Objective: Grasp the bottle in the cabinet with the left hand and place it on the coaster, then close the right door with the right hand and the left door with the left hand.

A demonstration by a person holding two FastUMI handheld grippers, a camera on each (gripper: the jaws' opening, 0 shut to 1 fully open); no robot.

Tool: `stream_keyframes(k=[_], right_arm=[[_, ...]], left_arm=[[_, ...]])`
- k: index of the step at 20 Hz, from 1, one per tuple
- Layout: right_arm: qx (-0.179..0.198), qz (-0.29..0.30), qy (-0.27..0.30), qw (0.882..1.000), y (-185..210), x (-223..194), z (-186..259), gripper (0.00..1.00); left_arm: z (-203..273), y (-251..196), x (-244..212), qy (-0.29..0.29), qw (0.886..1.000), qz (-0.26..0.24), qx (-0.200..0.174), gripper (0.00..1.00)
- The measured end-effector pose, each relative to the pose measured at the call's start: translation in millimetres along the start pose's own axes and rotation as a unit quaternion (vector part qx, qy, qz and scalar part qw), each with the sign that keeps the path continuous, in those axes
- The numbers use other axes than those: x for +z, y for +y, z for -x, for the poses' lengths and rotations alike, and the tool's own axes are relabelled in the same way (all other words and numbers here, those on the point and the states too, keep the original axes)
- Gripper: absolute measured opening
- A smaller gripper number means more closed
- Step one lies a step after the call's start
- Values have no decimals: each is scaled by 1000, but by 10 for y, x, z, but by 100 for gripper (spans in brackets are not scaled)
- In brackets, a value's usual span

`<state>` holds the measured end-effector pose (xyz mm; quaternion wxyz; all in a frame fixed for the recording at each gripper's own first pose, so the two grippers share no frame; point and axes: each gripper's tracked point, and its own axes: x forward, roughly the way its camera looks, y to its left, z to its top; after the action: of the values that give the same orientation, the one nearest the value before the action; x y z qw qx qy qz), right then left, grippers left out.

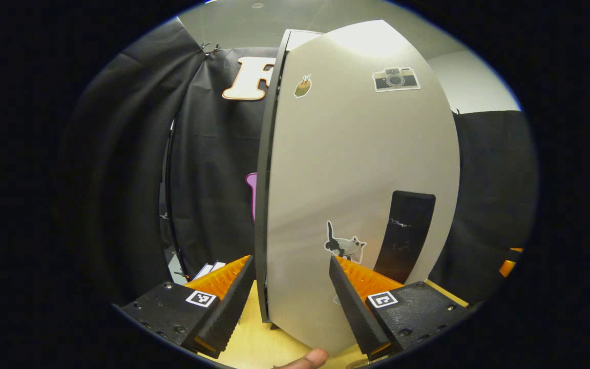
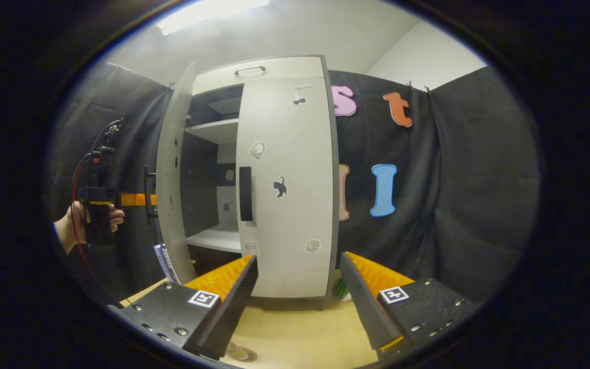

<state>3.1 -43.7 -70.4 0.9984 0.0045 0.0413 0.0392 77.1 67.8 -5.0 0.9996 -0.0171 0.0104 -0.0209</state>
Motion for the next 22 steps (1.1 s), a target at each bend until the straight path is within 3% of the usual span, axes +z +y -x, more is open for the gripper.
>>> stream_keyframes(k=[10,22], right_arm=[[-14,2,8,1000,-83,-27,-52,98],[-15,-12,19,1000,-29,-48,223,98]], left_arm=[[26,-72,-77,-2,1000,-12,0,92],[514,-75,-170,2,999,-32,19,92]])
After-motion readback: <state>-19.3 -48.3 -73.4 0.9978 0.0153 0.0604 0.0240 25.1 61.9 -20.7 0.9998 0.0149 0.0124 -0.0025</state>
